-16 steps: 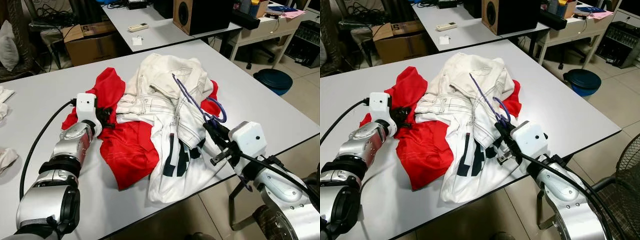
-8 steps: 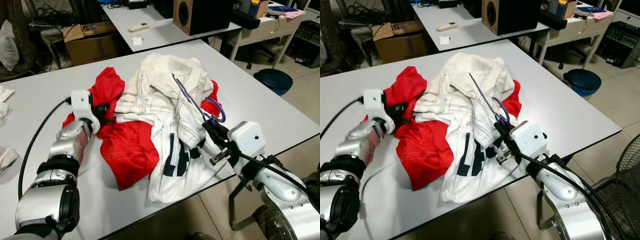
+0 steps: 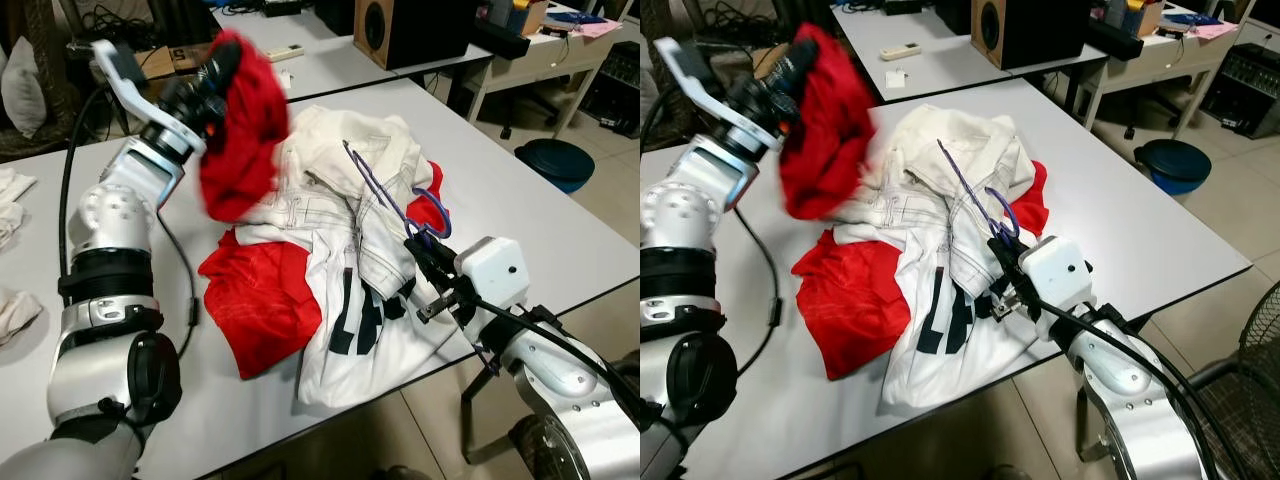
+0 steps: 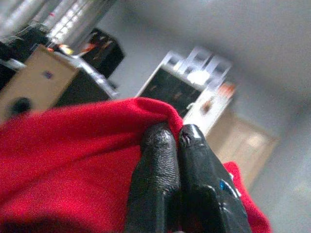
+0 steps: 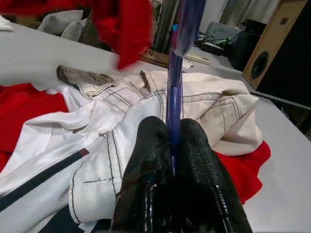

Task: Hang hanger

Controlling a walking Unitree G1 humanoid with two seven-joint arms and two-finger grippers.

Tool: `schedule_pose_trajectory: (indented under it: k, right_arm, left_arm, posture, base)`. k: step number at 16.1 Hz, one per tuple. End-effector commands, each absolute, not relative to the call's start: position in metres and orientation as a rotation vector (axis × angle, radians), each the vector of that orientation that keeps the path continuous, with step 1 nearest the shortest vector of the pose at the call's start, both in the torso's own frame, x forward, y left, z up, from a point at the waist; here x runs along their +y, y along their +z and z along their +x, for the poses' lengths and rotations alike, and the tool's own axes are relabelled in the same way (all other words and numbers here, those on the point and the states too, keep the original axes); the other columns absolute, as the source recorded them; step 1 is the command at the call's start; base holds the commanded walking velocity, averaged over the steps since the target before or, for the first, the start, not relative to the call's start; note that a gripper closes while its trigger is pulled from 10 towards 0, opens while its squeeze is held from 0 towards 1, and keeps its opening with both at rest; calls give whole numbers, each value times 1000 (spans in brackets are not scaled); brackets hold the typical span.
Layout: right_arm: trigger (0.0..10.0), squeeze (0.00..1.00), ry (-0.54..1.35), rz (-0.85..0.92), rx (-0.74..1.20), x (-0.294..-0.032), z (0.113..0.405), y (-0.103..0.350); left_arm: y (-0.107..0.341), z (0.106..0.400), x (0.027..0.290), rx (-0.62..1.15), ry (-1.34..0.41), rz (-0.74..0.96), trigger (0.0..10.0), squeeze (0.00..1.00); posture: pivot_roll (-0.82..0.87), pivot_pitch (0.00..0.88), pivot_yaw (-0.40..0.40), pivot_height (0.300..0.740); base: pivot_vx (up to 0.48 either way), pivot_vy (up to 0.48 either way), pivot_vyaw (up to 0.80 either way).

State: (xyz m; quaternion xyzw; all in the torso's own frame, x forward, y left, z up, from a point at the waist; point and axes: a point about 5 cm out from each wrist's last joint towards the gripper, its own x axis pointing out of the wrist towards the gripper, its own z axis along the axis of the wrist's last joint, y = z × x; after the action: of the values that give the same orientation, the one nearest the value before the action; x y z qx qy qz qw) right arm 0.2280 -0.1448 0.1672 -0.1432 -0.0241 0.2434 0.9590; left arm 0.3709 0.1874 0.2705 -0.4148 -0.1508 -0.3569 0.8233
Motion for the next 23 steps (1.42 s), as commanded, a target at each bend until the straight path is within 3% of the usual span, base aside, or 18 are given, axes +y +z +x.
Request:
schedule_pose_trajectory:
  k: [1,4,6,7,9,15,17,18,19,20,23]
  right_arm:
    - [10000,0,484,-289,-77,-145,230,171]
    - [10000,0,459,-287,-89,-147,232,173]
    - [10000,0,461,-288,-90,-146,231,172]
    - [10000,0,459,-286,-92,-146,231,172]
    - [10000,0,456,-288,-94,-147,231,172]
    - [10000,0,468,-284,-105,-144,234,173]
    - [10000,0,473,-278,-104,-142,234,172]
    - [10000,0,476,-275,-103,-141,234,171]
    - [10000,0,478,-274,-102,-141,234,171]
    - [10000,0,482,-270,-102,-140,234,170]
    - [10000,0,486,-261,-101,-138,233,170]
  left_arm:
    - [278,370,197,-355,-738,-968,0,0]
    - [246,374,221,-259,-557,-1140,0,0]
    - [195,372,234,-37,-345,-1074,0,0]
    - [156,363,251,90,-142,-921,0,0]
    - [144,358,267,81,15,-844,0,0]
    - [143,347,324,-22,628,-1036,0,0]
    - [141,348,322,29,626,-990,0,0]
    - [140,352,315,72,541,-908,10000,0]
    - [140,354,311,85,487,-880,10000,0]
    - [142,355,309,106,441,-726,10000,1000]
    - [165,350,334,-21,520,-592,10000,1000]
  posture:
    - [-42,0,62,740]
    - [-40,0,65,740]
    - [-44,0,69,740]
    - [-47,0,69,740]
    - [-45,0,66,740]
    - [-30,0,61,740]
    - [-27,0,65,740]
    - [-23,0,65,740]
    - [-23,0,65,740]
    - [-20,0,65,740]
    - [-19,0,67,740]
  base:
    - [0,0,0]
    - [0,0,0]
    - [0,0,0]
    - [0,0,0]
    - [0,0,0]
    - [0,0,0]
    - [0,0,0]
    - [0,0,0]
    - [0,0,0]
    - [0,0,0]
    - [0,0,0]
